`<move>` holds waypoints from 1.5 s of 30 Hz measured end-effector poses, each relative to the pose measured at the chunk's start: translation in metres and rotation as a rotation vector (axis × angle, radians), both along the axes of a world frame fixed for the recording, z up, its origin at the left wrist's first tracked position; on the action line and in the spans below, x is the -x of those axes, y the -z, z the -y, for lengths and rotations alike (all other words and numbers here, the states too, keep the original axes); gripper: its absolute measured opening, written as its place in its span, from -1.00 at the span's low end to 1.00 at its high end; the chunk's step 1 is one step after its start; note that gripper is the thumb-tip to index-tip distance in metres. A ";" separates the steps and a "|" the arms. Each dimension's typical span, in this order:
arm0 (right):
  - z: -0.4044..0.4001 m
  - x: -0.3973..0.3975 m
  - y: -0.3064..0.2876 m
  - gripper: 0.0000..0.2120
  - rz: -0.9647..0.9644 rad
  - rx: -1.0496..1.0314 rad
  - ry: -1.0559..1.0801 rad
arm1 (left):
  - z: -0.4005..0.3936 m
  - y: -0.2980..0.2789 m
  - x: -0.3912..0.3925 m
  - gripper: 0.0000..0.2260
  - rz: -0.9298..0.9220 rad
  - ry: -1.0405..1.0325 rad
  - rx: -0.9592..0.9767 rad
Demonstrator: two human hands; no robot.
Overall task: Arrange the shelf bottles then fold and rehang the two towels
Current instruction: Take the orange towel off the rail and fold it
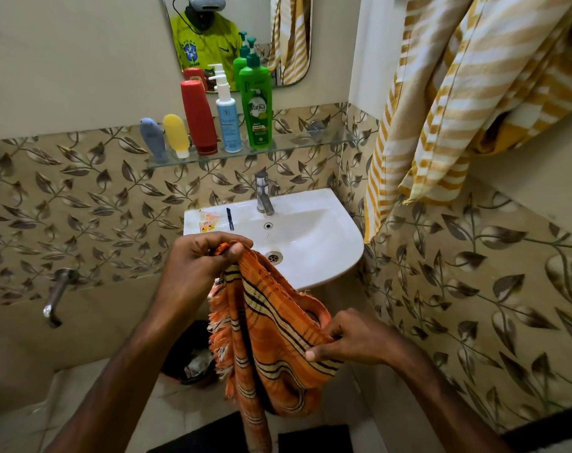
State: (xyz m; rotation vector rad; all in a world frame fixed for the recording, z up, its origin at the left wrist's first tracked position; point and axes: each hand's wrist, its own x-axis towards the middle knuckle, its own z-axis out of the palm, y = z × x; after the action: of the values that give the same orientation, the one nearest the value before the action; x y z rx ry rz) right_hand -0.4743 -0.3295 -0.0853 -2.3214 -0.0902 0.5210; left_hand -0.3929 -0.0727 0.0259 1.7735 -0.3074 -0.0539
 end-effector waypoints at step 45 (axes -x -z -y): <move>0.031 -0.032 -0.097 -0.92 0.546 0.344 0.306 | -0.050 0.037 -0.069 -0.83 -0.065 -0.223 -0.036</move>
State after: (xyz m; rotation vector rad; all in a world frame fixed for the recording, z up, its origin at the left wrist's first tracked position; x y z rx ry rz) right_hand -0.4427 -0.3607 0.0116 -2.6887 0.1040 -0.2800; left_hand -0.3240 -0.0222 -0.0110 1.8272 -0.0608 0.0426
